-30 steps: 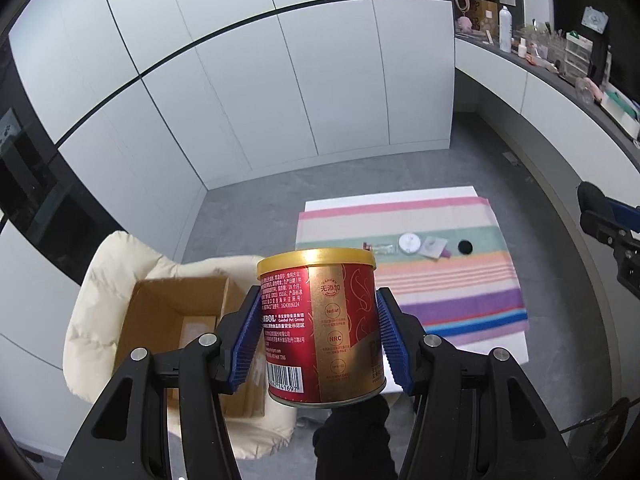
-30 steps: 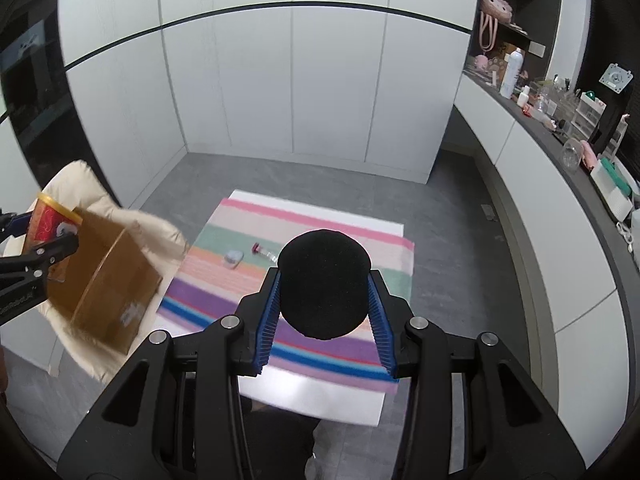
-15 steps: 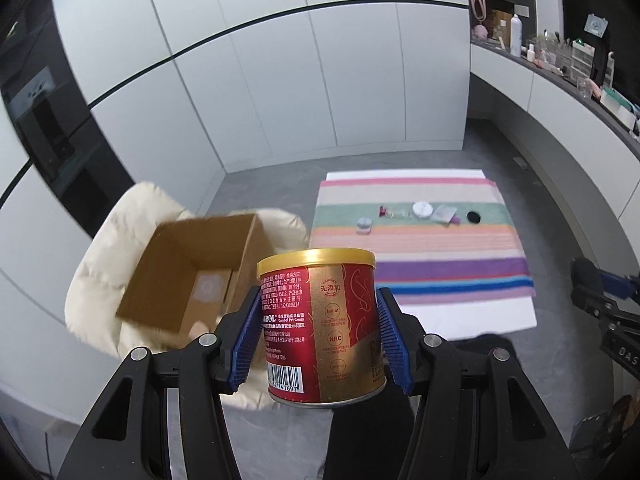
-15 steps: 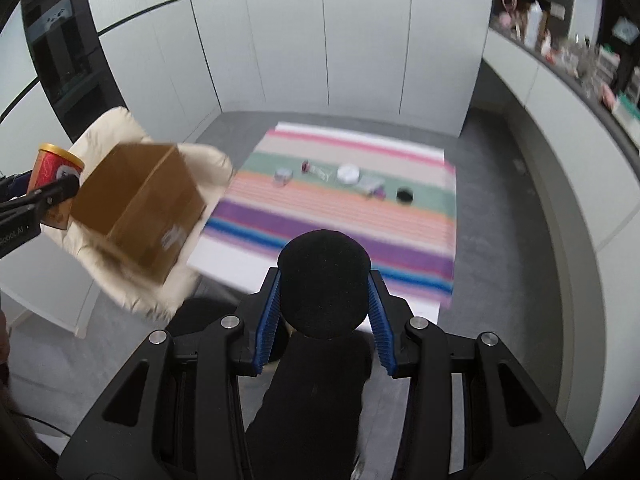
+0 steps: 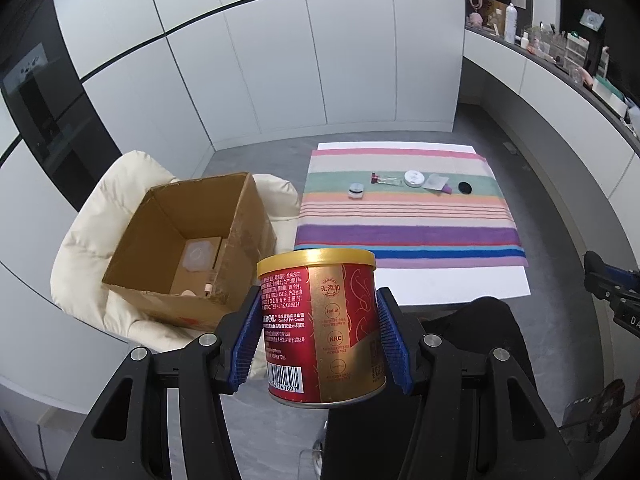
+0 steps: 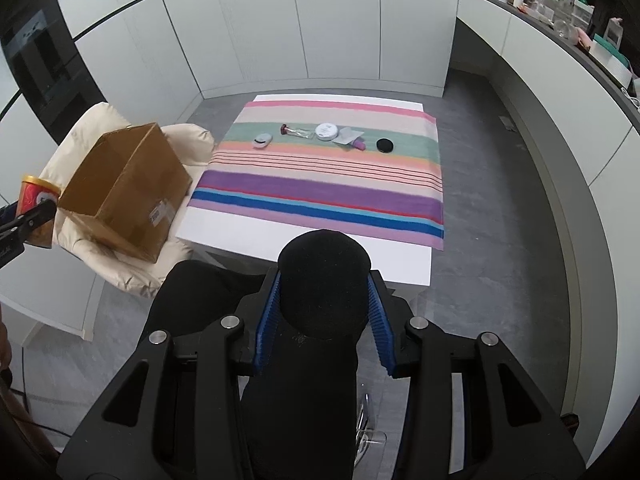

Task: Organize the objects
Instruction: 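Carry the red-gold tin and black sponge over the cardboard box with both tools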

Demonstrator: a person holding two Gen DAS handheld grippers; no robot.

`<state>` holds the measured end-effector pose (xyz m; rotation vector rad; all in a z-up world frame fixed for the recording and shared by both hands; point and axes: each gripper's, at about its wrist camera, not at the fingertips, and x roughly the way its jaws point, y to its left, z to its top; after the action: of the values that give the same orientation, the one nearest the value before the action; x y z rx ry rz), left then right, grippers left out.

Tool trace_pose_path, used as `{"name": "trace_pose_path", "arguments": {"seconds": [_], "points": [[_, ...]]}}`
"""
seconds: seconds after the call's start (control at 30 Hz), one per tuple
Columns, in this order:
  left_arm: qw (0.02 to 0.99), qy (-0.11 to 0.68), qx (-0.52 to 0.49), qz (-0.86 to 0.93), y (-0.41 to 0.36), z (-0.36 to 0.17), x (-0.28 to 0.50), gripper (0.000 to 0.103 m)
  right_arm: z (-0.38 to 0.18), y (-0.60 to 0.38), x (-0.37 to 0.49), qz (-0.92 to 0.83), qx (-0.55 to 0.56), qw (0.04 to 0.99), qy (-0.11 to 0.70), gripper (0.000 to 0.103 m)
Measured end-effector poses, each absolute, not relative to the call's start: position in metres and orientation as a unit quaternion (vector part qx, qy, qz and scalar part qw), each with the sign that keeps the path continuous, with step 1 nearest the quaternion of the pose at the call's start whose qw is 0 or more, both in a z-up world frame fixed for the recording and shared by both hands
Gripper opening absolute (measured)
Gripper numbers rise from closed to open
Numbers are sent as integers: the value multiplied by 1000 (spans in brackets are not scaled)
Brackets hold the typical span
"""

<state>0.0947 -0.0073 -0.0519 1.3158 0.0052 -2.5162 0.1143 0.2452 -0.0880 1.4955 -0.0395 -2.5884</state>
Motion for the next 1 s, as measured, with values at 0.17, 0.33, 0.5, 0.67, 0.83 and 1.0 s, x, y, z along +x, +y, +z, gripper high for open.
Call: {"name": "trace_pose_path", "arguments": {"seconds": [0.17,0.33,0.5,0.67,0.83,1.0], "points": [[165,19,453,-876,-31,-52,91,56,-90,239,101,-865,496,73,3,43],[184,52,458,-868,-68,-58,87,56,-86,227,84,-871,485,73,6,43],[213,53,453,-864,-100,-60,92,56,-87,198,66,-869,486,88,23,43],[261,61,451,-851,-139,-66,108,56,-85,147,48,-868,476,132,50,43],[315,94,451,-830,-184,-75,148,56,-83,72,31,-857,467,198,84,43],[389,122,455,-792,-223,-88,195,56,-80,-10,32,-838,451,284,118,43]]}}
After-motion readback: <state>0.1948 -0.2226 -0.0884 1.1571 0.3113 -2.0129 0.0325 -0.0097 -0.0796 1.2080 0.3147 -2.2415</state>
